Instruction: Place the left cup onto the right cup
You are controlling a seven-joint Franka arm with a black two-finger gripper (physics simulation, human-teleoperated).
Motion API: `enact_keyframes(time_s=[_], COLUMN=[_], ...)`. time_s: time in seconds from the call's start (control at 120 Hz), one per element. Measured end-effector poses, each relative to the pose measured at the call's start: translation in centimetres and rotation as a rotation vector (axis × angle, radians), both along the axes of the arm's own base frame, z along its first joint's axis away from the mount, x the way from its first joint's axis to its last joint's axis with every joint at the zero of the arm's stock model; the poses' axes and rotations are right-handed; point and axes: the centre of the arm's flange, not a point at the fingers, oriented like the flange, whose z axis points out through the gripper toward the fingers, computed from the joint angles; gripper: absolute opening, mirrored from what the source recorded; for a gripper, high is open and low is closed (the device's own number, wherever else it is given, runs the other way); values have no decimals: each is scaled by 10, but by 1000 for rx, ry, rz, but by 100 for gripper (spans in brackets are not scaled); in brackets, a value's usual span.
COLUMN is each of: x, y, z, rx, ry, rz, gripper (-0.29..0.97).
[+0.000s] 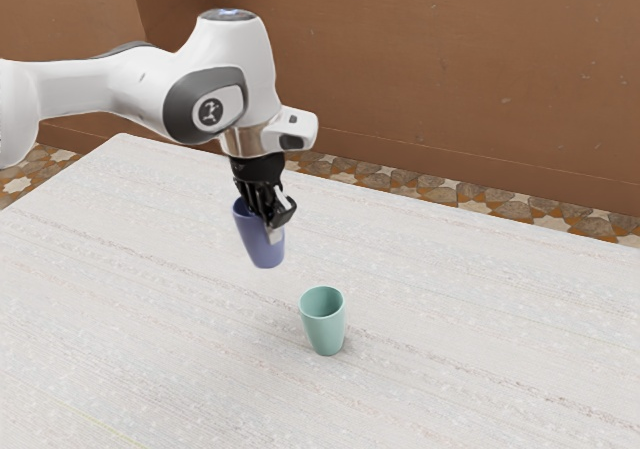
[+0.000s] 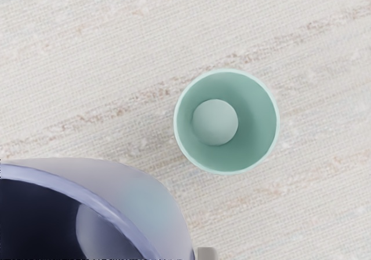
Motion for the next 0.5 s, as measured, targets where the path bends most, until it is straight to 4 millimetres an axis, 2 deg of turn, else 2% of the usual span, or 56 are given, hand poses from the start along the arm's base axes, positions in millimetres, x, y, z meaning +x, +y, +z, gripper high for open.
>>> enact_keyframes(time_s=[0.35, 0.5], x=[1, 2], y=[-34, -41], z=[-14, -18], rx=[-28, -42], ry=[-23, -32], rz=[-38, -39], gripper=[-10, -10])
